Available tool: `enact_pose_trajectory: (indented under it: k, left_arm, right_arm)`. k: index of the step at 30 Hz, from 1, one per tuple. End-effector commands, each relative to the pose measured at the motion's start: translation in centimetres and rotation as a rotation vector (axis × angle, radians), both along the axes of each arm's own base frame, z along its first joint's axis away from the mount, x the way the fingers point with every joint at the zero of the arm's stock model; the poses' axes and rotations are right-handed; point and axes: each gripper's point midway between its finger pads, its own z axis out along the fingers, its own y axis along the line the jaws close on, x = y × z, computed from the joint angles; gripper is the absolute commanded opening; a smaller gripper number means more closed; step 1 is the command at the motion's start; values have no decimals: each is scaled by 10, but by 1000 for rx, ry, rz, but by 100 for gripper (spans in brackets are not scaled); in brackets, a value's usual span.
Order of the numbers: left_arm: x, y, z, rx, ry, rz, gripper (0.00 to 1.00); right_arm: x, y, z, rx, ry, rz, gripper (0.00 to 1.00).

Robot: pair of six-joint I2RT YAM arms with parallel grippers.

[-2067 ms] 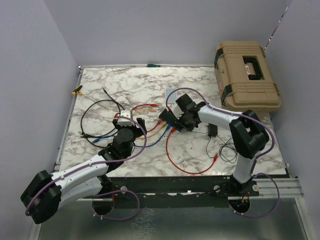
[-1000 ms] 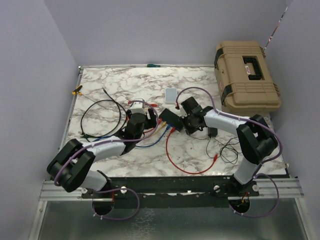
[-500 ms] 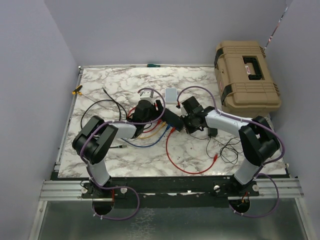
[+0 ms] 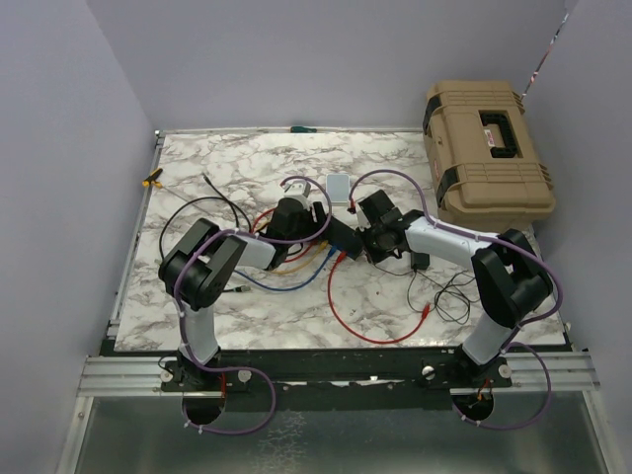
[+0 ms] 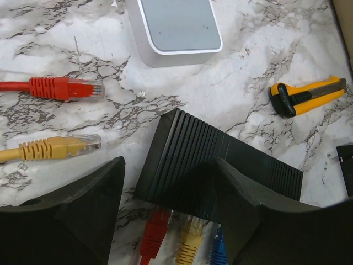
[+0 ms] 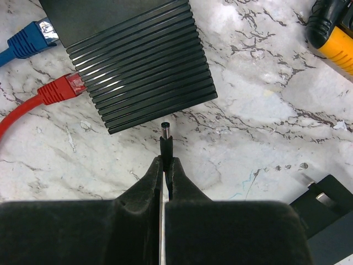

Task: Insert the plug into the switch port
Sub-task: Pick up the power from the center of the board.

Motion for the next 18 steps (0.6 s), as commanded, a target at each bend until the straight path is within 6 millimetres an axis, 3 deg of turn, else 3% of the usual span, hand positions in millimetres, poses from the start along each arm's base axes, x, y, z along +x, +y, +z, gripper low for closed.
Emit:
enact_pose_trajectory:
  k: [1,18]
  left_arm:
    - [-1,-6,-11,9,17,-48,66]
    - [-2,-5,-19,29,31,-62,66]
  right_arm:
    - [2,5,1,-2,-2,53,1]
    - [5,16,1,16,11,109,1]
